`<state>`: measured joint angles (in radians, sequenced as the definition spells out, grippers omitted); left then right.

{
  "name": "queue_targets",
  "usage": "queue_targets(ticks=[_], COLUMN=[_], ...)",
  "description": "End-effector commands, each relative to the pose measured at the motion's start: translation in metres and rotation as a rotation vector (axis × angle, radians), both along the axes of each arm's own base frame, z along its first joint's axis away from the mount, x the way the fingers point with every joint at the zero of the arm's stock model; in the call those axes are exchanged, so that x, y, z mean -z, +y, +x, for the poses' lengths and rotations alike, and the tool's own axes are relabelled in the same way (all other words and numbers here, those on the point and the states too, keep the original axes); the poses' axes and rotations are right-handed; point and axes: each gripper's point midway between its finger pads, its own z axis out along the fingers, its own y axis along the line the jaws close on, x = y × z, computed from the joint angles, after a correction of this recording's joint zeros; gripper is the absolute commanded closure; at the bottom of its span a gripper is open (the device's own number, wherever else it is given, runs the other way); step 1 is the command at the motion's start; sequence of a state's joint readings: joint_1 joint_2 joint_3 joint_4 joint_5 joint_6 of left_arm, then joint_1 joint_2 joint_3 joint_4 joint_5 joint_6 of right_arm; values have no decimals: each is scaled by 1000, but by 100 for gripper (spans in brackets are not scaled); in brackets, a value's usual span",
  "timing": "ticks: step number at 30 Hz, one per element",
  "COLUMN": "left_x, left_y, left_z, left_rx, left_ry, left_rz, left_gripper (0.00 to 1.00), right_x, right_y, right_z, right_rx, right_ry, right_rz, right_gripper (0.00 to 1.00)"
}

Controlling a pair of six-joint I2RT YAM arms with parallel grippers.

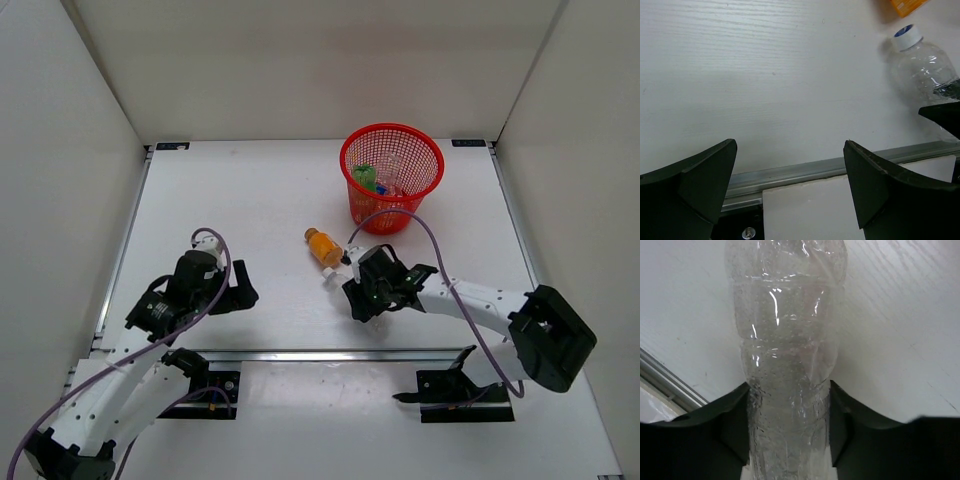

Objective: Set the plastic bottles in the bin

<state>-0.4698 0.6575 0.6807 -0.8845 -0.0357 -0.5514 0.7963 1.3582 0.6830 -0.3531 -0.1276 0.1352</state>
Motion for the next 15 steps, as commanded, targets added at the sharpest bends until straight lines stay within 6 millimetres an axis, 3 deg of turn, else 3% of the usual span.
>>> queue_targets(ticks=[1,2,6,10,13,14,15], left_x=[-3,-3,-2,-3,-7,-5,-3], left_y=[-5,-6,-6,-8,-11,-12,-10], left_z=[-3,-4,3,5,12,13,15], left_rx=[3,10,-2,4,5,0,-17], left_ry=[19,20,9,18,3,7,10], left_rz=[-19,-27,-33,-28,-31,-34,-32], left_gripper=[1,1,1,1,1,1,1], right_x=[-40,-40,-82,-172,-271,-280,-303], right_y=[17,15,18,32,25,16,6], right_z=[11,6,-11,3,55,82,108], right_rx=[34,28,10,-101,-102,-65,-14], right_ry=[-118,-112,-115,-292,-553,-625,-704], right_rz=[81,79,203,367,415,375,370], right_gripper=[61,64,66,65,67,69,68])
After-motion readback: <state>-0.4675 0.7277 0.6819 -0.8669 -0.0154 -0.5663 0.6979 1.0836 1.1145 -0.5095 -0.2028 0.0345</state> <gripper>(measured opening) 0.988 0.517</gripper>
